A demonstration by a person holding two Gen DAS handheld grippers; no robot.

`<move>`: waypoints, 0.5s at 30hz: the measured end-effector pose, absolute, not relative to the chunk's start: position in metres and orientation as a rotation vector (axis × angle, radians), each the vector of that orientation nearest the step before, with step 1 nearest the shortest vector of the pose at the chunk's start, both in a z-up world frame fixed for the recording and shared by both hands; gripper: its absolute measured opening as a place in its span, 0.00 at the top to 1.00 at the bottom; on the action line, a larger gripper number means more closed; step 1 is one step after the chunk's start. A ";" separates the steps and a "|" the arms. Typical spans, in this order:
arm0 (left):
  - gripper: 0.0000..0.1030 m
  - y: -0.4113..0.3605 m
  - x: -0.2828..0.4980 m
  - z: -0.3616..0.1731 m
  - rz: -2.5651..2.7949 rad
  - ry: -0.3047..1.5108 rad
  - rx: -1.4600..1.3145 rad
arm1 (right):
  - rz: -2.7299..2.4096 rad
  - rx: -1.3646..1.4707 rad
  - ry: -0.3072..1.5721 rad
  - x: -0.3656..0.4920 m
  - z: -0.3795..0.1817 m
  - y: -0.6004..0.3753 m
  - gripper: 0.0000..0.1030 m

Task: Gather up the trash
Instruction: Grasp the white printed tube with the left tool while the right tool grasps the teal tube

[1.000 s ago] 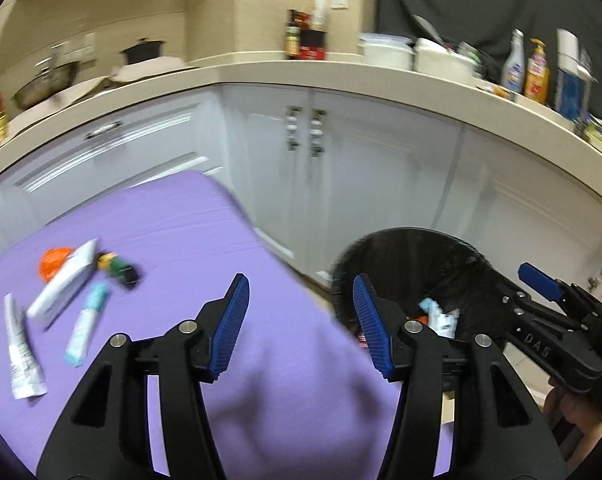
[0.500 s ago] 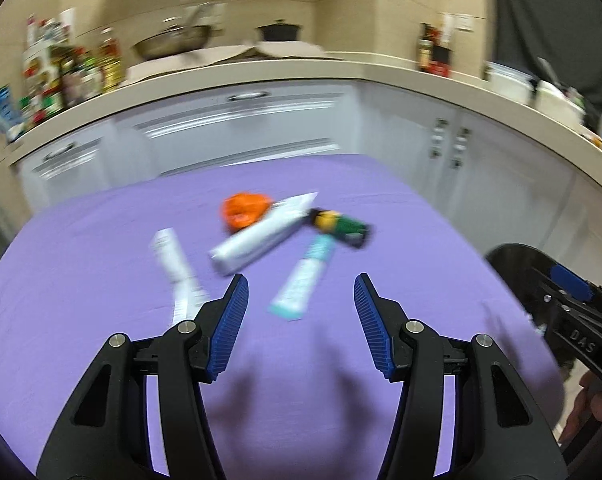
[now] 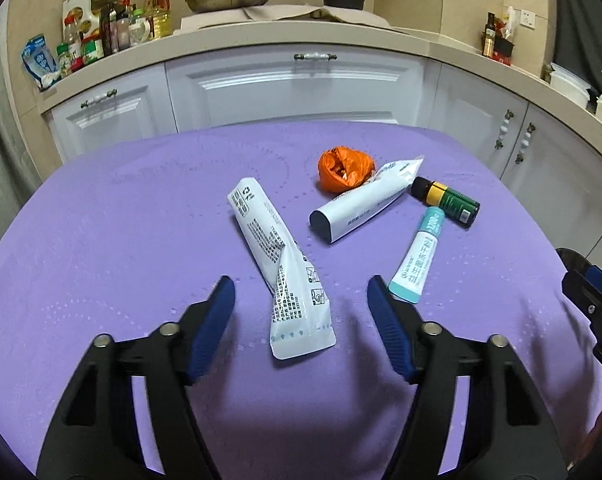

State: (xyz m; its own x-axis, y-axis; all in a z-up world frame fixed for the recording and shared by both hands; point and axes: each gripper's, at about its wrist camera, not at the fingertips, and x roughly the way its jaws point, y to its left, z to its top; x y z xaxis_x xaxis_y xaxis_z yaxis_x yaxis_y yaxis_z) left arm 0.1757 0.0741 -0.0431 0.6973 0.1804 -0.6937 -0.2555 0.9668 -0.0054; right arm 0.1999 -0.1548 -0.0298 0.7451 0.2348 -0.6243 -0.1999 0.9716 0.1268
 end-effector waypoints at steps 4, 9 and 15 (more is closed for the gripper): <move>0.35 0.078 0.182 -0.051 0.229 0.805 -0.129 | 0.242 0.050 0.698 0.203 -0.032 -0.153 0.42; 0.70 0.088 0.187 -0.061 0.205 0.863 -0.176 | 0.258 0.046 0.705 0.207 -0.033 -0.146 0.42; 0.72 0.099 0.176 -0.056 0.196 0.829 -0.174 | 0.300 0.034 0.713 0.210 -0.033 -0.126 0.42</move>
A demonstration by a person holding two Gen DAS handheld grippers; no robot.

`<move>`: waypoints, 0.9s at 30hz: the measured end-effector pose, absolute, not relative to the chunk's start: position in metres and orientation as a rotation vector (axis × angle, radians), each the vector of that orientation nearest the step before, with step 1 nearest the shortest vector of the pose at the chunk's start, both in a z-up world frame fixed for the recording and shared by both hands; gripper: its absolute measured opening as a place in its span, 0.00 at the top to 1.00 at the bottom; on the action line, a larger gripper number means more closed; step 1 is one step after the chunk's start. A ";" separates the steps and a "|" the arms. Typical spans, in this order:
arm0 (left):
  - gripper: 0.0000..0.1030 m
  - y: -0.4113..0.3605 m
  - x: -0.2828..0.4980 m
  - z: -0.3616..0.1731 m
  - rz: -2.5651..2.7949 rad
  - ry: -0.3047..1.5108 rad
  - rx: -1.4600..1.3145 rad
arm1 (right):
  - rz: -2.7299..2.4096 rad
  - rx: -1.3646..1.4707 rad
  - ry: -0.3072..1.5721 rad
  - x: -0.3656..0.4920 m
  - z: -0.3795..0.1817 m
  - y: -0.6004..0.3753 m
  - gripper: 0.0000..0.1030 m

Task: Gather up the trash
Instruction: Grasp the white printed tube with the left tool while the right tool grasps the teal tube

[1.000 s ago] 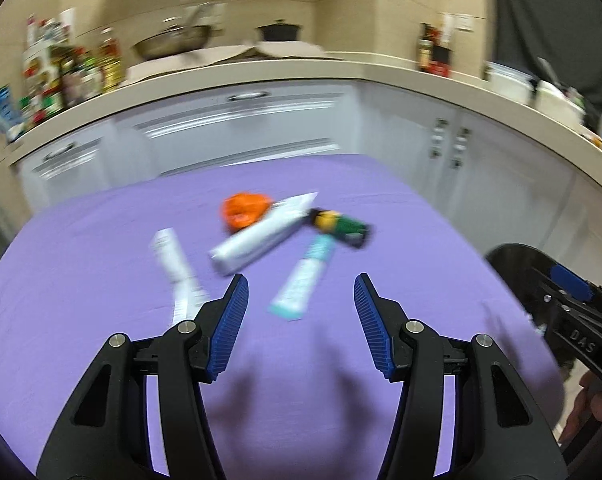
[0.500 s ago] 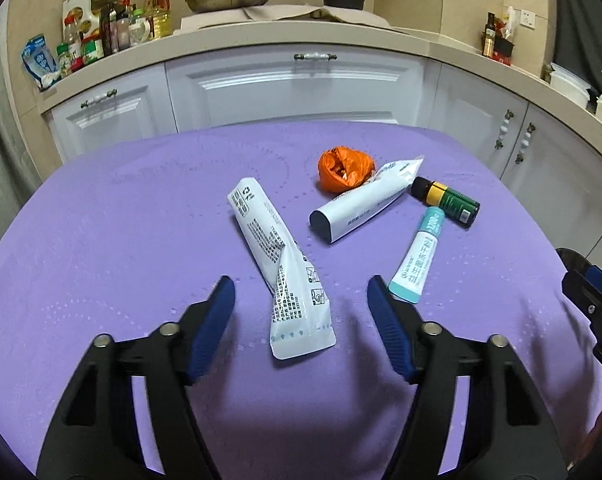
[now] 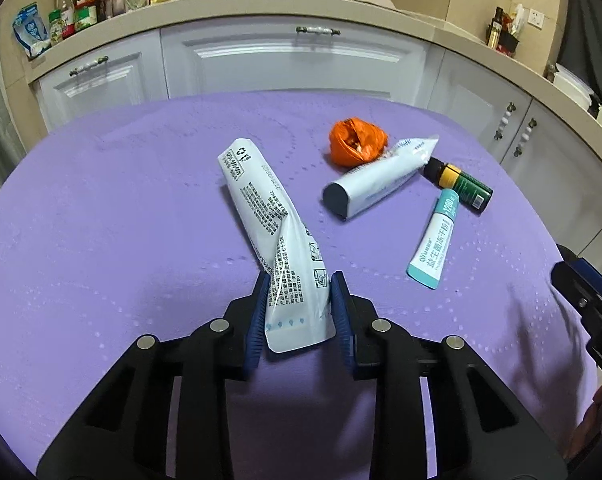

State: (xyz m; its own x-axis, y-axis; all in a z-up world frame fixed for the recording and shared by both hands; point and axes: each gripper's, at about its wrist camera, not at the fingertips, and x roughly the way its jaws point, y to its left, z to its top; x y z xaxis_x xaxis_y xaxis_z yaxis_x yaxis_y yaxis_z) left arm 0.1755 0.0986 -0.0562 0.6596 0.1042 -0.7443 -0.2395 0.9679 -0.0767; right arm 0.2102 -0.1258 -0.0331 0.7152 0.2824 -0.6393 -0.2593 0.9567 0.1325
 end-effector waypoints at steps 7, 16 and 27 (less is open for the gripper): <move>0.72 0.129 0.150 -0.041 0.235 0.781 -0.140 | 0.361 0.007 0.746 0.219 -0.035 -0.084 0.42; 0.72 0.177 0.132 -0.034 0.275 0.773 -0.138 | 0.381 -0.031 0.841 0.238 -0.051 -0.041 0.42; 0.72 0.206 0.129 -0.039 0.278 0.774 -0.166 | 0.326 -0.103 0.895 0.249 -0.060 -0.025 0.41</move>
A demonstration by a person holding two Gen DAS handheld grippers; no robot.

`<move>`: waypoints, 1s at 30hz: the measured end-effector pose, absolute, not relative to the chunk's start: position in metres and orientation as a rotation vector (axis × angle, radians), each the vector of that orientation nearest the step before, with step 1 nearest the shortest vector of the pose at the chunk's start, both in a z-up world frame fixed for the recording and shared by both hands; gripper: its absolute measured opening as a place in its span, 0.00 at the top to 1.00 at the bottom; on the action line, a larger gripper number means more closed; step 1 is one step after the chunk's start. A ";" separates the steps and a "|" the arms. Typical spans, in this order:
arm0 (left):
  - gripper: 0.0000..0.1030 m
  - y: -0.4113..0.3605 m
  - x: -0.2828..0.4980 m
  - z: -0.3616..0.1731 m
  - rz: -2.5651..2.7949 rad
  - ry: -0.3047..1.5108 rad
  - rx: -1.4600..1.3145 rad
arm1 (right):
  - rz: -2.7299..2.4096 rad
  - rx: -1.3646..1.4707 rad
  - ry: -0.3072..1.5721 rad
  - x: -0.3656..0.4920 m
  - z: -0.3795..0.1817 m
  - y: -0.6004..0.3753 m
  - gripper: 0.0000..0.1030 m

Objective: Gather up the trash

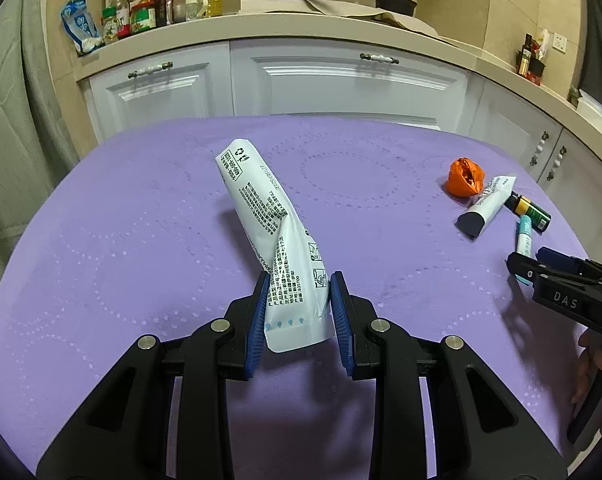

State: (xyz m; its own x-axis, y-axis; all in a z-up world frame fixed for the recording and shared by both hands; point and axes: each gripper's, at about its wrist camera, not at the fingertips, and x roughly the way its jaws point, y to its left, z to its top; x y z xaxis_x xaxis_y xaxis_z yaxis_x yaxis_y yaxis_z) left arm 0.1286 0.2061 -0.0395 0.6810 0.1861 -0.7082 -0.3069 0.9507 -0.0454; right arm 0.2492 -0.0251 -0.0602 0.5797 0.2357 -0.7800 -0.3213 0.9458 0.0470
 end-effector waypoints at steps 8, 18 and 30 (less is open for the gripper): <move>0.72 0.202 0.131 -0.044 0.231 0.779 -0.172 | 0.289 -0.095 0.885 0.244 -0.058 -0.043 0.60; 0.72 0.195 0.126 -0.043 0.214 0.775 -0.170 | 0.341 -0.077 0.879 0.235 -0.054 -0.043 0.77; 0.72 0.158 0.117 -0.031 0.155 0.751 -0.139 | 0.353 -0.058 0.806 0.205 -0.032 -0.065 0.77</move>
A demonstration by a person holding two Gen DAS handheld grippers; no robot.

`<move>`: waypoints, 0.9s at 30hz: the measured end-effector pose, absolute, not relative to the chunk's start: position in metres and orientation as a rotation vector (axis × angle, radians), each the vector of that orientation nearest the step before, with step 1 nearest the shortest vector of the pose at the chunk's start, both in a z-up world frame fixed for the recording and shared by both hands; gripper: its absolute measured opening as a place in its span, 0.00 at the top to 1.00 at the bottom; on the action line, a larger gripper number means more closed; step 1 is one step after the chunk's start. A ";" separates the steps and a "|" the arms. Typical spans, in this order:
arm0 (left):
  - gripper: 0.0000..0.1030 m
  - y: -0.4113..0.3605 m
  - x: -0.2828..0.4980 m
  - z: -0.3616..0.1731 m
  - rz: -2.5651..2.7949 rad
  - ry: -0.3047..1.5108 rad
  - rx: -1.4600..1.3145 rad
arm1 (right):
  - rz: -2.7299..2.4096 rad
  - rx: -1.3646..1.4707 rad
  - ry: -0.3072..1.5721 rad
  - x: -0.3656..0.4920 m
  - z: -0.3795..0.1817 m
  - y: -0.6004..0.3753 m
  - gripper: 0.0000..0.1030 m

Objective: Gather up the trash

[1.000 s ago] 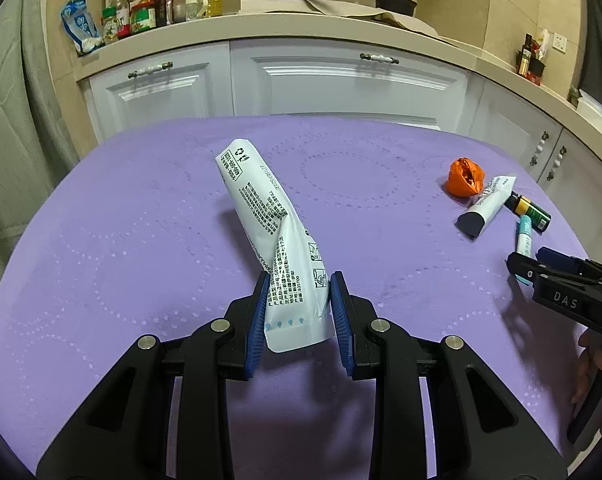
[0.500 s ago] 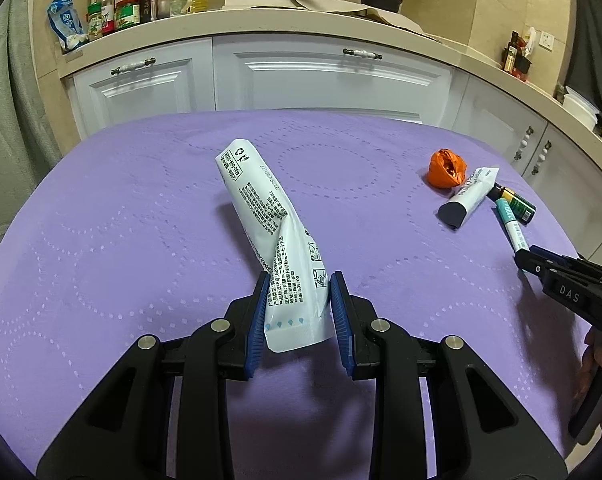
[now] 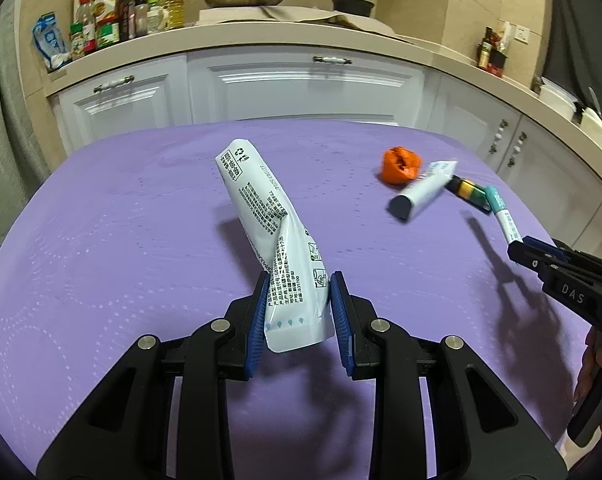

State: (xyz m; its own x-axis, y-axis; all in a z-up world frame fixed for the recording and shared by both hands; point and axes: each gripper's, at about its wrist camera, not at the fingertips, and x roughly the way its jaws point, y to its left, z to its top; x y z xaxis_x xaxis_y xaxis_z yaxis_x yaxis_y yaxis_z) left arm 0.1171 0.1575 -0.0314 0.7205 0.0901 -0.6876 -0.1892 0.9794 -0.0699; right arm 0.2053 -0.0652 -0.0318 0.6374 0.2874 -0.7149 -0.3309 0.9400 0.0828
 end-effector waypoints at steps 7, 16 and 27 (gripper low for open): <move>0.72 0.130 0.114 -0.026 0.118 0.745 -0.110 | 0.346 -0.035 0.783 0.194 -0.026 -0.084 0.77; 0.72 0.091 0.111 -0.015 0.068 0.719 -0.067 | 0.328 -0.006 0.753 0.182 -0.022 -0.112 0.77; 0.72 0.028 0.116 -0.005 -0.035 0.694 0.003 | 0.280 0.042 0.725 0.173 -0.019 -0.159 0.77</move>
